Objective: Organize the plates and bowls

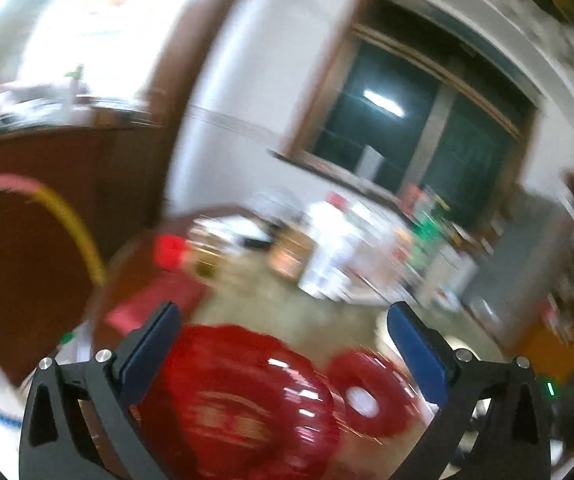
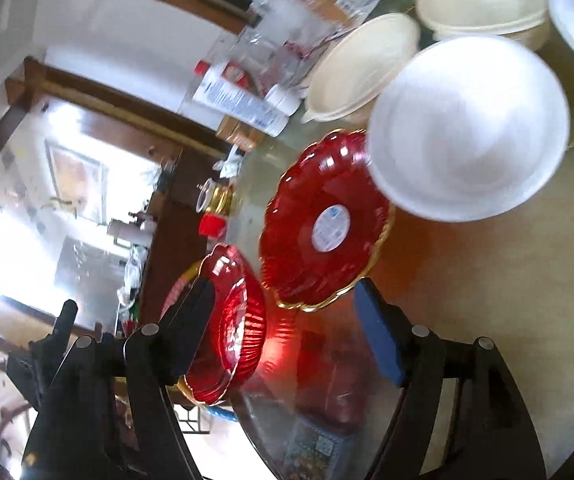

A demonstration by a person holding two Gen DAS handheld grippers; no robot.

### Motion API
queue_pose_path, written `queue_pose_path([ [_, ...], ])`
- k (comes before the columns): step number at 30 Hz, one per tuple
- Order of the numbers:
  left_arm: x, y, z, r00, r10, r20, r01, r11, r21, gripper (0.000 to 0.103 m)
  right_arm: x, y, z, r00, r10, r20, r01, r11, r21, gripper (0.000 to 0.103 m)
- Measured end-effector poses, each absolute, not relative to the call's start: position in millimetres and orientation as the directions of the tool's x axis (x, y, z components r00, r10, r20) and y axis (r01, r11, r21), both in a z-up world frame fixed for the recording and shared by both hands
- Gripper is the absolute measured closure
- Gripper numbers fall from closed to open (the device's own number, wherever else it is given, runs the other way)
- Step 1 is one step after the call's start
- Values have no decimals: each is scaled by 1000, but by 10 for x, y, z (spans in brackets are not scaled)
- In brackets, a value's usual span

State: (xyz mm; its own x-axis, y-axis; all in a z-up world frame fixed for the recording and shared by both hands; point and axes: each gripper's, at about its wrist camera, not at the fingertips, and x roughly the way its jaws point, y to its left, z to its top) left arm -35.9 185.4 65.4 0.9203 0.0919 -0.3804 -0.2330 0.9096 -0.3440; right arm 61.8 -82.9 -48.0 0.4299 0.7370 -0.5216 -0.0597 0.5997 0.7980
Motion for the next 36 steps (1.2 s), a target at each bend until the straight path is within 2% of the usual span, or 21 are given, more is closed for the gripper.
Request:
queue_pose_path([
  [4, 150, 1483, 626, 855, -16, -518, -107, 973, -206, 0, 663, -961, -523, 425, 732, -532, -13, 593, 805, 30],
  [9, 740, 1283, 428, 687, -44, -725, -63, 991, -120, 0, 773, -967, -558, 412, 730, -546, 24, 590, 807, 30],
  [12, 961, 1183, 302, 623, -25, -782, -20, 999, -48, 0, 840, -991, -564, 405, 723, -559, 37, 598, 801, 30],
  [15, 1141, 1168, 167, 538, -56, -841, -4, 998, -68, 0, 906, -985, -622, 378, 743, -553, 58, 577, 815, 30],
  [22, 1482, 1127, -28, 436, -42, -899, -21, 998, -57, 1, 988, -1084, -727, 377, 758, -532, 120, 530, 839, 30],
  [27, 1636, 1121, -192, 361, -58, -931, -23, 997, -71, 10, 1027, -1043, -752, 361, 761, -539, 114, 538, 835, 30],
  [32, 1747, 1131, -325, 313, -75, -947, -24, 996, -87, 31, 1060, -1008, -796, 354, 765, -538, 112, 536, 836, 30],
  [34, 1782, 1160, -406, 272, -94, -958, -38, 993, -108, 52, 1055, -1014, -813, 356, 763, -539, 113, 537, 836, 31],
  [36, 1794, 1185, -469, 249, -92, -964, -54, 993, -108, 61, 1058, -994, -830, 345, 767, -541, 108, 540, 835, 40],
])
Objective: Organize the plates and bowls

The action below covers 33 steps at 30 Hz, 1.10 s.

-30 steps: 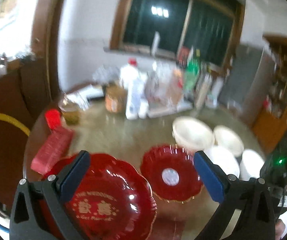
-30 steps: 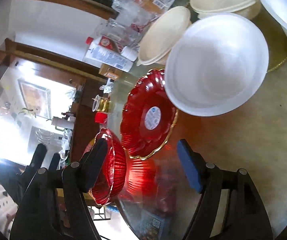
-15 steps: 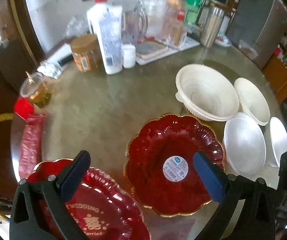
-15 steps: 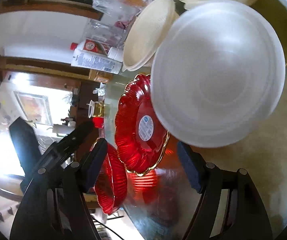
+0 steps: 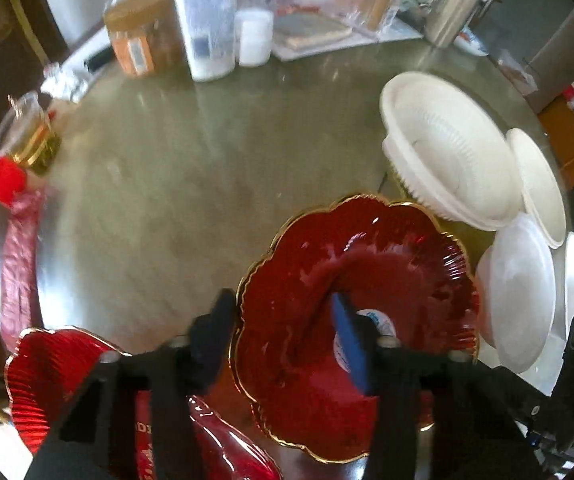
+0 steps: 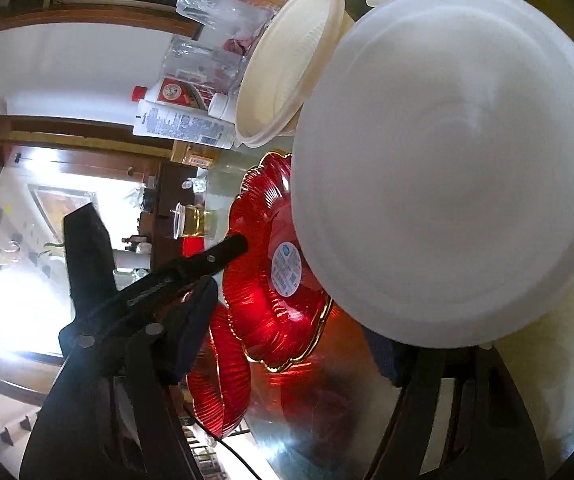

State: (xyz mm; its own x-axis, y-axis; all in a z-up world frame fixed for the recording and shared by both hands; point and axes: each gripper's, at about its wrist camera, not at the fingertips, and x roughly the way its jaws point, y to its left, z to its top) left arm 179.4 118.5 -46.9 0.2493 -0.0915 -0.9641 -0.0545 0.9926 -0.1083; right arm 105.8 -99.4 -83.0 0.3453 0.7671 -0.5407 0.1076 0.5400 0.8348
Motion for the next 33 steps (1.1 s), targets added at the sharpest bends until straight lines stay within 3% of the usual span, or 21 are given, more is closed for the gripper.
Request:
queue_pose_path([
  [1, 1797, 1188, -484, 248, -85, -965, -56, 993, -102, 65, 1059, -981, -841, 339, 770, -540, 105, 540, 835, 41],
  [4, 1804, 1193, -509, 258, -58, -964, -67, 995, -78, 79, 1073, -956, -871, 321, 747, -582, 101, 584, 805, 58],
  [6, 1807, 1203, -503, 273, -37, -961, -73, 996, -60, 81, 1087, -969, -888, 313, 719, -621, 109, 622, 775, 80],
  [8, 1808, 1200, -491, 280, -31, -960, -79, 995, -55, 82, 1090, -986, -898, 311, 704, -638, 109, 641, 760, 89],
  [16, 1706, 1174, -347, 328, 18, -945, -73, 997, -6, 86, 1080, -972, -852, 330, 678, -657, 70, 676, 733, 90],
  [33, 1259, 1284, 41, 477, 50, -878, -113, 994, -4, 88, 981, -882, -639, 388, 704, -595, -51, 661, 748, 91],
])
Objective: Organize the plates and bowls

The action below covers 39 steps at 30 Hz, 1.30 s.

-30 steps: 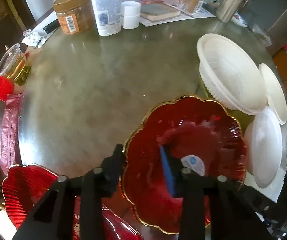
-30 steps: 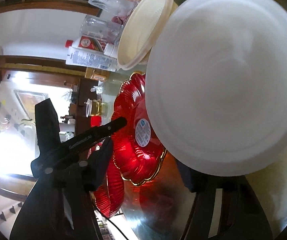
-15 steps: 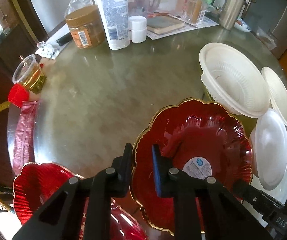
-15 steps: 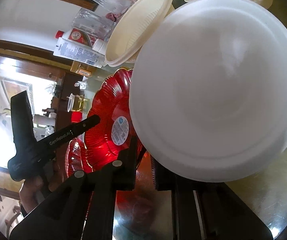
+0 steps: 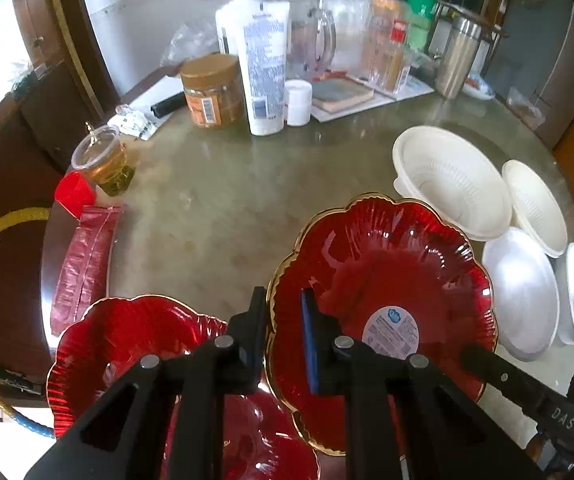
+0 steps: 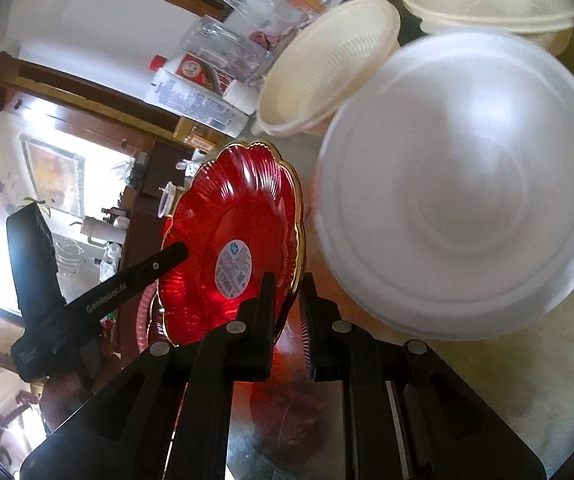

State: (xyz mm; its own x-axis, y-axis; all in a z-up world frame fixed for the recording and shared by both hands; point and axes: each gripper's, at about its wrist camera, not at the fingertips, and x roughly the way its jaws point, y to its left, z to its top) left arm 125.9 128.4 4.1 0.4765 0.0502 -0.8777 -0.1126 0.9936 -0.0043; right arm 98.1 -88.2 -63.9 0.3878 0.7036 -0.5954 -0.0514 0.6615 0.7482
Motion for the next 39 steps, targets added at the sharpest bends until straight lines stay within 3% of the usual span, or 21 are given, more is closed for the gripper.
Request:
queue_pose_path([
  [19, 703, 1336, 358, 640, 73, -765, -156, 987, -36, 89, 787, -768, -288, 468, 697, -543, -206, 684, 700, 91],
  [39, 14, 1742, 384, 690, 120, -714, -271, 957, -101, 91, 650, -197, 4, 437, 687, -581, -364, 725, 585, 91],
])
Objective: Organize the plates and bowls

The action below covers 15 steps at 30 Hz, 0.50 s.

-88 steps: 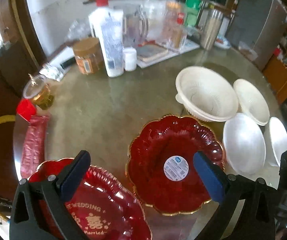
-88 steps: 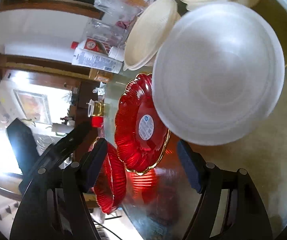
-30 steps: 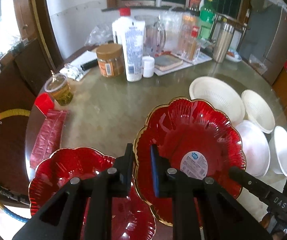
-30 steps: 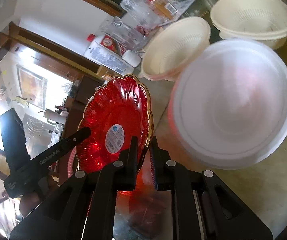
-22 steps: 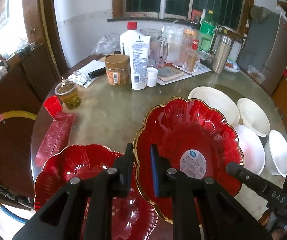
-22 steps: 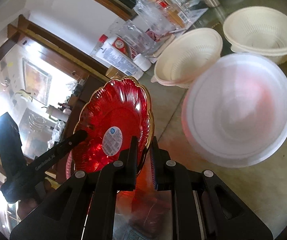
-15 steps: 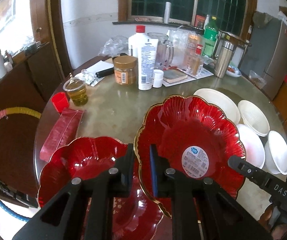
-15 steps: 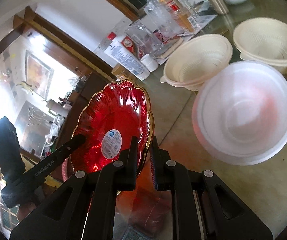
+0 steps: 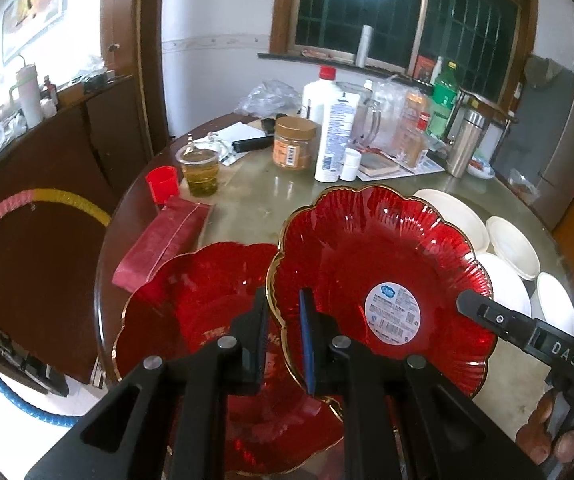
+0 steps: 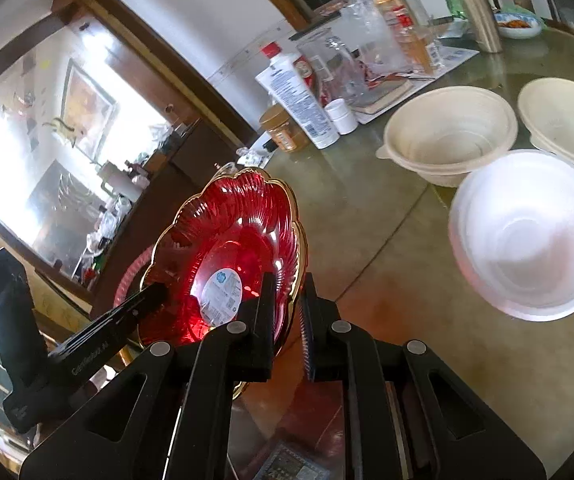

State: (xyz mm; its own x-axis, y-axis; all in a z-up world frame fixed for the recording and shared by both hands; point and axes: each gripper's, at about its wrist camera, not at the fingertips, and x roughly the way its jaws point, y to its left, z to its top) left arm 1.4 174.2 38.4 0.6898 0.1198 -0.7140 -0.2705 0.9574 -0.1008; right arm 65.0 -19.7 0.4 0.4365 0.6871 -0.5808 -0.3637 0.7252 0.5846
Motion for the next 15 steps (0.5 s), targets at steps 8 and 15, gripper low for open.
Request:
queue_pose_path([
  [8, -231, 1974, 381, 700, 139, -701, -322, 937, -136, 91, 545, 94, 89, 407, 693, -595, -426, 720, 547, 91],
  [15, -385, 2150, 331, 698, 157, -699, -359, 921, -151, 91, 508, 346, 80, 377, 692, -616, -457, 717, 526, 91],
])
